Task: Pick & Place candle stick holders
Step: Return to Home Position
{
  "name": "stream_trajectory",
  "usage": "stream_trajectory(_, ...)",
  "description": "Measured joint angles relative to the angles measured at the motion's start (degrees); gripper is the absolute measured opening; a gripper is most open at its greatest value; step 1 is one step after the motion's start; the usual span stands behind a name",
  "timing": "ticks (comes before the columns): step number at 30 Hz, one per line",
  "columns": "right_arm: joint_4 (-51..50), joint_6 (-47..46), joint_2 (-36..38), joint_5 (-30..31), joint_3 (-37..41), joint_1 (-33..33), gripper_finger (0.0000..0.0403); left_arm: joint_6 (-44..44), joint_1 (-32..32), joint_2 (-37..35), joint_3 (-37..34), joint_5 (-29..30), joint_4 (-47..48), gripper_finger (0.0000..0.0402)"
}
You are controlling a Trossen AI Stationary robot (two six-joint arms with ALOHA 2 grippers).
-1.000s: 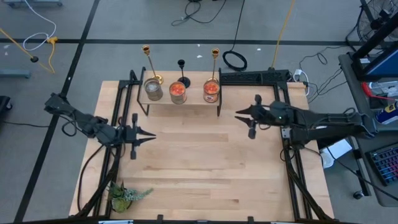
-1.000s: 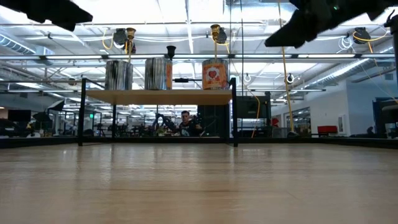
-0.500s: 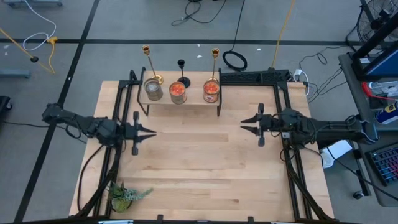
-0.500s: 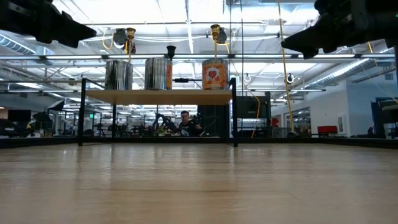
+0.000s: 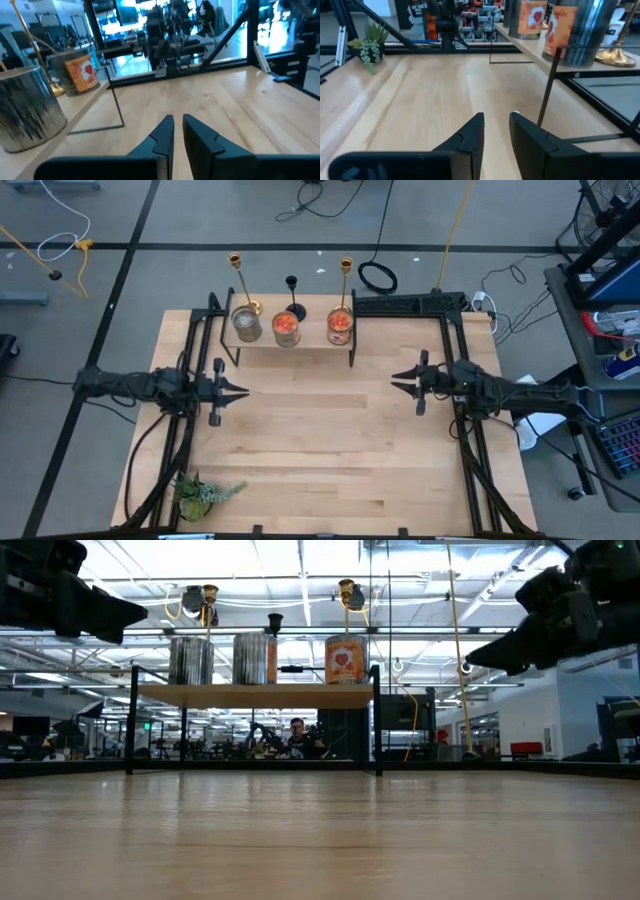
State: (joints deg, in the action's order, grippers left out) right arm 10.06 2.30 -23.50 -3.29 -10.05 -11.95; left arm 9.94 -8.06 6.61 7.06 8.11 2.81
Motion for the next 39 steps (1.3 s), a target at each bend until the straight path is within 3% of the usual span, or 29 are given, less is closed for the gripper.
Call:
stream_trajectory(4,3.0,-0.1,2.1,-1.6,3.7,-0.8,0.0089,-0.2,1.7,-2.7,-1.5,-3.2,0.0,0.0047)
stream_trajectory(10,9.7,-2.5,4.2,-11.9,7.6,-2.0,0.0089,-3.4,3.8,-5.1,-5.2,-3.8,-2.1,0.0047)
stream_trajectory(23,8.5,-4.4,5.6,-12.0,8.1,-2.3,0.0089,-4.5,5.9,-4.8,-6.1,-6.0,-3.5,0.0047)
stream_trajectory(39,-5.5,-7.6,17.7,-11.3,8.2,-0.3,0.0089,-6.1,5.9,-4.9,-6.1,-5.7,-3.1,0.0047)
